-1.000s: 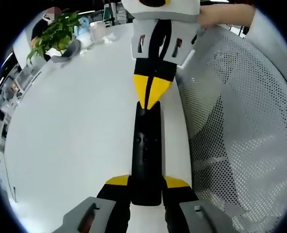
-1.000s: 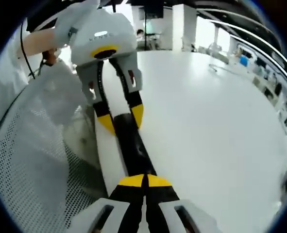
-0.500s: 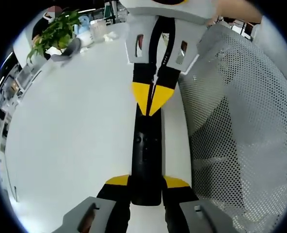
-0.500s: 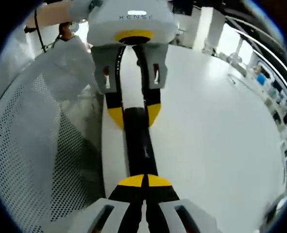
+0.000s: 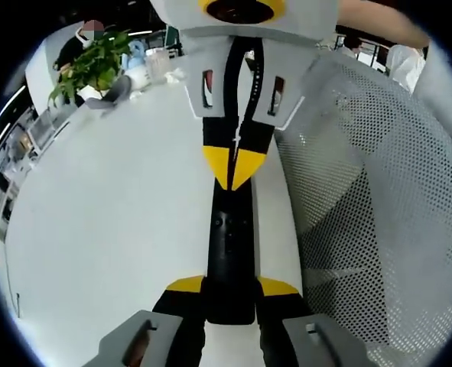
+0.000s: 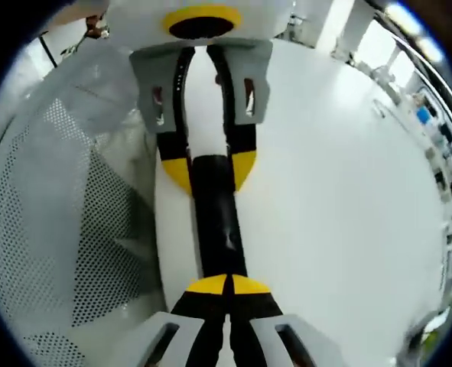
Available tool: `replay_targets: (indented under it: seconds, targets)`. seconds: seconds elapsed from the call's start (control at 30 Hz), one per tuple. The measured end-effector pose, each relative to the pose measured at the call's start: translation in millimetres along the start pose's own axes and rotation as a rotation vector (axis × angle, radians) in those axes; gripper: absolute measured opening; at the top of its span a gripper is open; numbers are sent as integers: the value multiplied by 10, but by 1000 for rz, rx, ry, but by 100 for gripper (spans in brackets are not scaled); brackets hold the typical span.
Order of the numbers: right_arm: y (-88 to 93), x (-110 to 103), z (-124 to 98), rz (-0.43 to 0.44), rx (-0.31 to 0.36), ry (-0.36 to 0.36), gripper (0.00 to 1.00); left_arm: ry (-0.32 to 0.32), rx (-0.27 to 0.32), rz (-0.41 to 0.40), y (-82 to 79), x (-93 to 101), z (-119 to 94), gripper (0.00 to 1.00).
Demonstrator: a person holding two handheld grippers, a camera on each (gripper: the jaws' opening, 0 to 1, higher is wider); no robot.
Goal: Press the specified remote control buttons in sequence, fully releasing each button before pressing the next.
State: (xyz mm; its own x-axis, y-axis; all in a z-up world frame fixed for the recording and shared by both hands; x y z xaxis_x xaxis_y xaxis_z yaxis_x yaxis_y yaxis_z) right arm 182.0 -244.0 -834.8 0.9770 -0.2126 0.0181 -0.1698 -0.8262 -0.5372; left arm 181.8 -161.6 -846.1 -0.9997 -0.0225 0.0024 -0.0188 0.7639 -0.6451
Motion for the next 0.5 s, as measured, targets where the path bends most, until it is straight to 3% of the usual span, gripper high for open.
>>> replay_targets:
  seconds: [0.2, 0.27, 0.33, 0.4, 0.5]
  targets:
    - [-13, -14, -5, 118, 156, 117, 0, -12, 24, -14, 6, 6, -13, 24]
    - [-10, -29, -4, 199, 165, 176, 0, -16, 32, -19, 5, 9, -13, 24]
    - [-17, -25, 7, 120, 143, 215, 0, -16, 34, -14, 3, 5, -11, 24]
    - [-21, -42, 11, 80, 138, 217, 0, -14, 36, -17, 1, -6, -7, 24]
    - [-16, -19, 5, 168, 151, 184, 0, -30, 25, -33, -8, 2, 0, 24]
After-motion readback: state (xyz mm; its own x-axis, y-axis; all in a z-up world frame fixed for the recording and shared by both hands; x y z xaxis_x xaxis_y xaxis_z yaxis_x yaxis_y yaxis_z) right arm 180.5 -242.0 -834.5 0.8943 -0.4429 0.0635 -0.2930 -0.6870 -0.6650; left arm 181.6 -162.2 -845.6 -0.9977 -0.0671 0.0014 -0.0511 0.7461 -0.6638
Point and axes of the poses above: the point that each gripper's makers call its tool centre point, and the gripper's own axes: z roughly forward along the fingers, x roughly to its right, y roughly out of its underside, the point moved 2 cm from there along -z, roughly backward along the fingers, and after that the axes turned 9 degrees about x, right-handed, at the moved point
